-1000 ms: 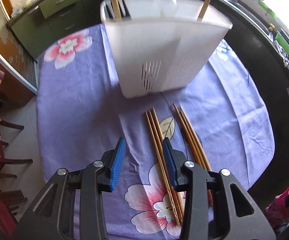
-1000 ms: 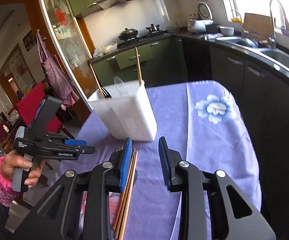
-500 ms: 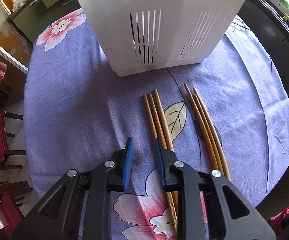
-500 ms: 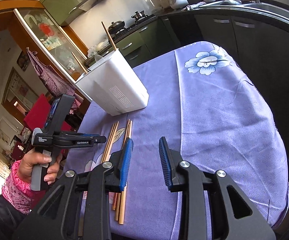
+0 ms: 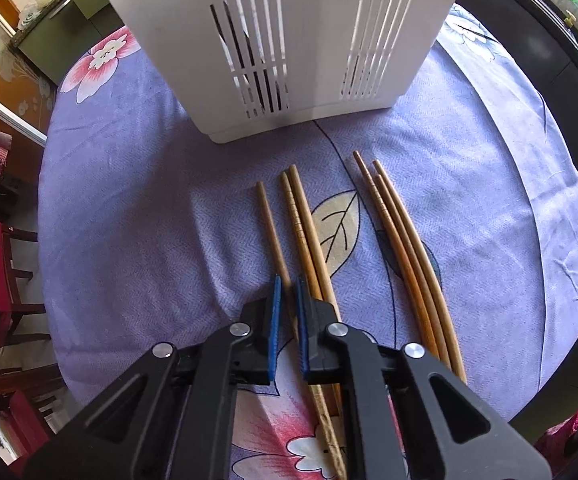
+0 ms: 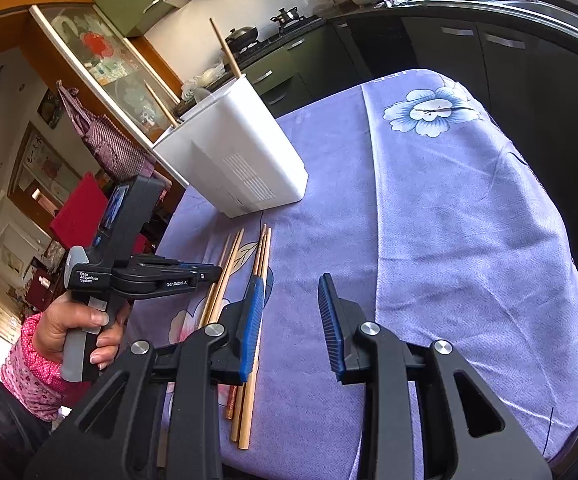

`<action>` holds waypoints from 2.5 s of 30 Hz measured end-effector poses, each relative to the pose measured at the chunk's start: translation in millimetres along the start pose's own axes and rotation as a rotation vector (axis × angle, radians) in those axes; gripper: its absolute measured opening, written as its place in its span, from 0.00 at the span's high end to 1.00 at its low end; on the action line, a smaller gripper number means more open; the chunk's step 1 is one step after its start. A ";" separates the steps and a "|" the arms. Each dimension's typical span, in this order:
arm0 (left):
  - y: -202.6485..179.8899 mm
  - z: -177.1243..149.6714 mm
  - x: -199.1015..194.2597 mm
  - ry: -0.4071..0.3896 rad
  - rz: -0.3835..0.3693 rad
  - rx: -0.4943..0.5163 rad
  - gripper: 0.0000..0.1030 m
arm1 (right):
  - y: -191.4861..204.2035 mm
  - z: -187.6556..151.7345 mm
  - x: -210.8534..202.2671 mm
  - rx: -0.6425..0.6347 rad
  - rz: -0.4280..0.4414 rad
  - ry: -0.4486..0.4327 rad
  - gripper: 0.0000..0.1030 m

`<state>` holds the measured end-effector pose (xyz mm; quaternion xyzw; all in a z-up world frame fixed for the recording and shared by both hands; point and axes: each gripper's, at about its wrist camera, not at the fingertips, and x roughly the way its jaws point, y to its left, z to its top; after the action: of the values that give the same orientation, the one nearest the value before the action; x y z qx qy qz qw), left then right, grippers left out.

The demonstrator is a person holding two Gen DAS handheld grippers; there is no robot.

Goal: Organize utensils
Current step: 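Grasp another wooden chopstick with the left gripper while right grasps one too, then lift both held chopsticks upright toward the white holder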

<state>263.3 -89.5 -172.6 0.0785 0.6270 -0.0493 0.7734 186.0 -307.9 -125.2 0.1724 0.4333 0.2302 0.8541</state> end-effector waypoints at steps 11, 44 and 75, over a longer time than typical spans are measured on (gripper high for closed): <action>16.3 -30.6 -48.7 -0.138 -0.066 0.003 0.95 | 48.3 23.1 108.8 -0.228 -0.149 0.266 0.68; 38.2 -47.4 -68.7 -0.199 -0.128 0.009 0.95 | 75.4 18.1 159.7 -0.322 -0.292 0.331 0.93; 50.7 -86.4 -172.6 -0.414 -0.076 0.011 0.95 | 86.3 30.6 -51.5 -0.242 -0.133 -0.133 0.93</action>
<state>153.0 -27.7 -18.3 0.0473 0.4568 -0.0969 0.8830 163.4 -266.8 -31.3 0.0542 0.3551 0.2118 0.9089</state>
